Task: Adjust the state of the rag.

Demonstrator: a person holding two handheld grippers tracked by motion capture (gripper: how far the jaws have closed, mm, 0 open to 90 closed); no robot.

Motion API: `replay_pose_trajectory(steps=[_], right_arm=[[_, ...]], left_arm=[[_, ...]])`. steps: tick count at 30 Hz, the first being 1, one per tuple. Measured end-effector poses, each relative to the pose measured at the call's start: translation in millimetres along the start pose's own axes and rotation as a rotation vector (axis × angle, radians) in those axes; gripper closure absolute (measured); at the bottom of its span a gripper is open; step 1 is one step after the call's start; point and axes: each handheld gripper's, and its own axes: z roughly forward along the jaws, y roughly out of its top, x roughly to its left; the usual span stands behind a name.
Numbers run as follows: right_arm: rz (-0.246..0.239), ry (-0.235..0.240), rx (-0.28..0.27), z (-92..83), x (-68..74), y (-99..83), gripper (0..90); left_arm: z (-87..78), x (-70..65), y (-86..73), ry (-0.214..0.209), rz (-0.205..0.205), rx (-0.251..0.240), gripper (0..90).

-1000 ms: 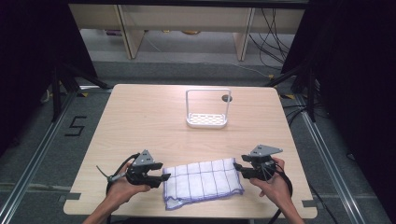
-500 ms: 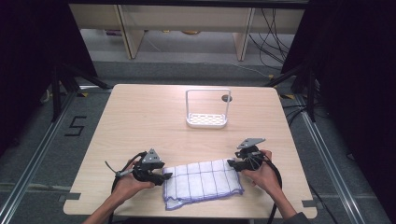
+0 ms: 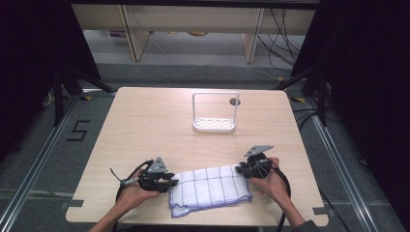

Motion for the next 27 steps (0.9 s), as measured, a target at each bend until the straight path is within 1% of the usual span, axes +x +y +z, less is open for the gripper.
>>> replay_pose_trajectory(steps=[1, 2, 3, 4, 5, 6, 7, 8, 9, 10, 11, 12, 13, 14, 15, 16, 17, 18, 19, 20, 21, 22, 23, 24, 25, 26, 27], right_arm=[[0.015, 0.020, 0.008, -1.0, 0.2, -0.3, 77.4], [0.015, 0.024, 0.015, -2.0, -0.1, 0.0, 80.0], [0.011, 0.023, 0.009, -1.7, 0.0, 0.1, 82.2], [0.012, 0.023, 0.011, -1.8, -0.1, 0.5, 83.4], [0.011, 0.025, 0.016, -1.7, -0.8, 1.8, 84.4], [0.014, 0.017, -0.005, 0.4, -0.8, 2.2, 84.9], [0.000, 0.012, 0.000, 0.7, -2.1, 4.2, 85.2], [0.004, 0.011, 0.002, 1.0, -2.4, 6.7, 85.5], [0.005, 0.019, 0.001, 0.9, -3.2, 11.3, 85.6], [-0.016, 0.008, -0.006, 2.5, -4.7, 13.8, 85.6], [-0.024, 0.009, 0.014, 3.1, -5.9, 19.3, 85.6], [-0.021, 0.004, 0.001, 6.0, -5.8, 21.7, 85.6], [-0.028, 0.006, 0.011, 7.8, -6.6, 27.4, 85.6], [-0.046, 0.005, 0.014, 9.1, -8.3, 31.1, 85.6], [-0.047, 0.010, 0.022, 12.5, -9.3, 36.7, 85.6], [-0.045, 0.013, 0.015, 15.2, -9.7, 39.9, 85.5], [-0.068, 0.024, 0.032, 17.4, -12.2, 45.1, 85.4], [-0.082, 0.032, 0.031, 21.8, -14.6, 49.6, 85.3], [-0.061, 0.035, 0.032, 25.5, -15.5, 55.8, 85.3], [-0.098, 0.039, 0.020, 28.7, -18.9, 59.1, 85.3], [-0.096, 0.053, 0.040, 30.4, -19.8, 66.6, 85.3], [-0.073, 0.056, 0.039, 32.6, -18.8, 71.0, 85.3], [-0.073, 0.064, 0.041, 37.2, -18.1, 77.7, 85.4], [-0.069, 0.056, 0.062, 38.6, -17.1, 81.6, 85.3], [-0.062, 0.048, 0.085, 40.4, -15.6, 87.0, 85.4], [-0.099, 0.075, 0.060, 47.2, -15.0, 92.3, 85.4], [-0.112, 0.074, 0.079, 50.0, -13.9, 97.1, 85.4]], left_arm=[[-0.3, -1.2, 0.3, 0.004, 0.016, 0.005, 73.7], [-0.1, -4.1, 0.6, 0.010, 0.021, 0.004, 76.4], [-0.7, -5.3, 0.8, 0.010, 0.028, 0.009, 78.2], [-0.6, -6.7, 0.2, 0.011, 0.022, 0.002, 79.4], [-1.3, -6.8, -0.4, 0.017, 0.028, 0.002, 80.2], [-2.3, -7.0, -1.1, 0.000, 0.036, 0.002, 80.7], [-3.9, -7.8, -1.8, 0.011, 0.043, 0.012, 81.0], [-5.1, -11.1, -2.6, 0.008, 0.035, 0.004, 81.1], [-5.9, -12.5, -2.8, 0.008, 0.044, 0.005, 81.1], [-7.5, -14.8, -2.6, 0.011, 0.071, 0.010, 81.1], [-8.1, -17.2, -2.7, 0.005, 0.077, 0.005, 81.1], [-9.5, -20.7, -2.8, 0.005, 0.088, 0.011, 81.2], [-10.2, -22.9, -3.1, 0.003, 0.096, 0.010, 81.3], [-11.1, -26.2, -3.4, -0.011, 0.104, 0.006, 81.4], [-12.4, -28.0, -3.6, -0.007, 0.111, 0.014, 81.5], [-12.5, -30.8, -4.2, -0.014, 0.116, 0.005, 81.5], [-13.2, -33.1, -4.9, -0.015, 0.118, 0.004, 81.5], [-13.7, -36.1, -5.7, -0.028, 0.105, -0.004, 81.5], [-14.0, -37.7, -5.8, -0.038, 0.105, -0.009, 81.4], [-14.5, -40.6, -6.1, -0.036, 0.103, -0.005, 81.4], [-14.6, -42.8, -5.9, -0.044, 0.107, -0.009, 81.4], [-14.0, -46.1, -6.3, -0.048, 0.105, -0.011, 81.4], [-13.5, -48.1, -6.3, -0.058, 0.109, -0.014, 81.4], [-13.1, -50.1, -6.0, -0.061, 0.125, -0.012, 81.4], [-12.4, -54.5, -6.3, -0.068, 0.122, -0.012, 81.4], [-11.3, -58.0, -6.5, -0.077, 0.118, -0.018, 81.4], [-10.1, -60.6, -6.8, -0.083, 0.113, -0.028, 81.4]])
